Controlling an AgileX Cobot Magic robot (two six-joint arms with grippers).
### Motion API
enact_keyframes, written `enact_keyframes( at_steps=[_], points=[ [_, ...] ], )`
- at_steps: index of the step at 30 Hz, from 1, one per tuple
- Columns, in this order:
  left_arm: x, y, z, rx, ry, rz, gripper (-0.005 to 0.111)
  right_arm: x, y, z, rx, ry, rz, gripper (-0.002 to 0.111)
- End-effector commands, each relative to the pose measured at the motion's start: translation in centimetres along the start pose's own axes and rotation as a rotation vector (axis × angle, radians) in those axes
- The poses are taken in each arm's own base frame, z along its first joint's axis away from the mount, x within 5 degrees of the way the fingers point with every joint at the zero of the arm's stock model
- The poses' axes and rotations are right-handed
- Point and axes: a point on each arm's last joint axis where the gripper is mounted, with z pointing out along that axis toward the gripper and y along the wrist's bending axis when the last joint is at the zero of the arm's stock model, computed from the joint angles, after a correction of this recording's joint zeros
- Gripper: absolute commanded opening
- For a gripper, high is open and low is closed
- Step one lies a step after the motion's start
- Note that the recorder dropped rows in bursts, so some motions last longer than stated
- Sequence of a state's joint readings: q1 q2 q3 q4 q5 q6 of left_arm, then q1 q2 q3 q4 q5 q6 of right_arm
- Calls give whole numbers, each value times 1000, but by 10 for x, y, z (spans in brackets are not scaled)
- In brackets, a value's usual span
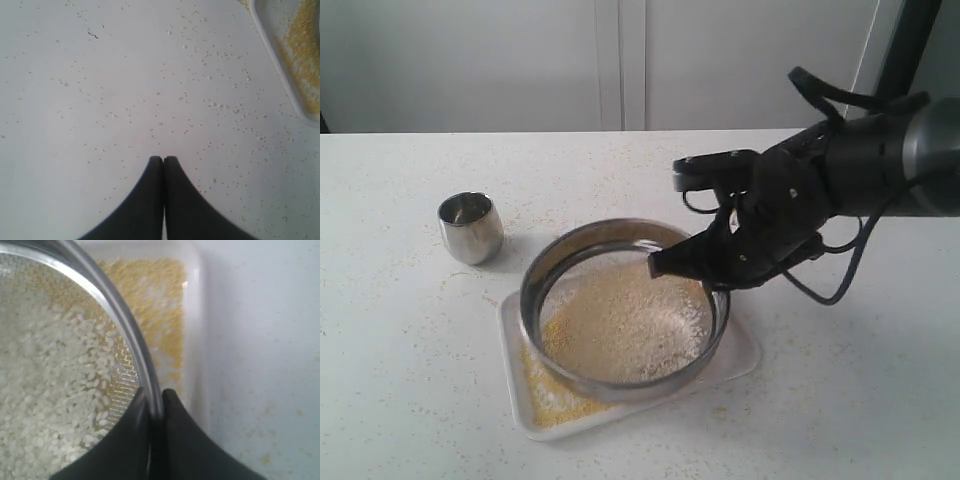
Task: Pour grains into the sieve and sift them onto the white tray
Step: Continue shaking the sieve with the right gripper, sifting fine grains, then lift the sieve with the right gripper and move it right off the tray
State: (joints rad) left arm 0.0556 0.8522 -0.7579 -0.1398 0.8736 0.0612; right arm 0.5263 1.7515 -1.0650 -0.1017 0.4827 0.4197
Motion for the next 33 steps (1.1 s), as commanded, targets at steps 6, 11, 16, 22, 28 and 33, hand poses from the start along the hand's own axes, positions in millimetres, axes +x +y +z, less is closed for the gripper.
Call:
enact_keyframes(
  at_steps=[6,11,16,22,28,33],
  points=[
    [2,-1,-1,7,2,-5,0,-1,17,-8,-103,-33,-31,0],
    [2,-1,-1,7,2,-5,0,-18,-7,-6,-91,-129,164,0],
    [2,-1,-1,7,2,-5,0,-10,-6,-6,-70,-52,146,0],
    [2,-1,-1,7,2,-5,0,-9,-6,-6,-69,-47,144,0],
    [2,-1,-1,7,2,-5,0,-14,-5,-10,-64,-37,97,0],
    [2,-1,-1,7,2,-5,0,-31,-14,-24,-37,1,80,0]
  ],
)
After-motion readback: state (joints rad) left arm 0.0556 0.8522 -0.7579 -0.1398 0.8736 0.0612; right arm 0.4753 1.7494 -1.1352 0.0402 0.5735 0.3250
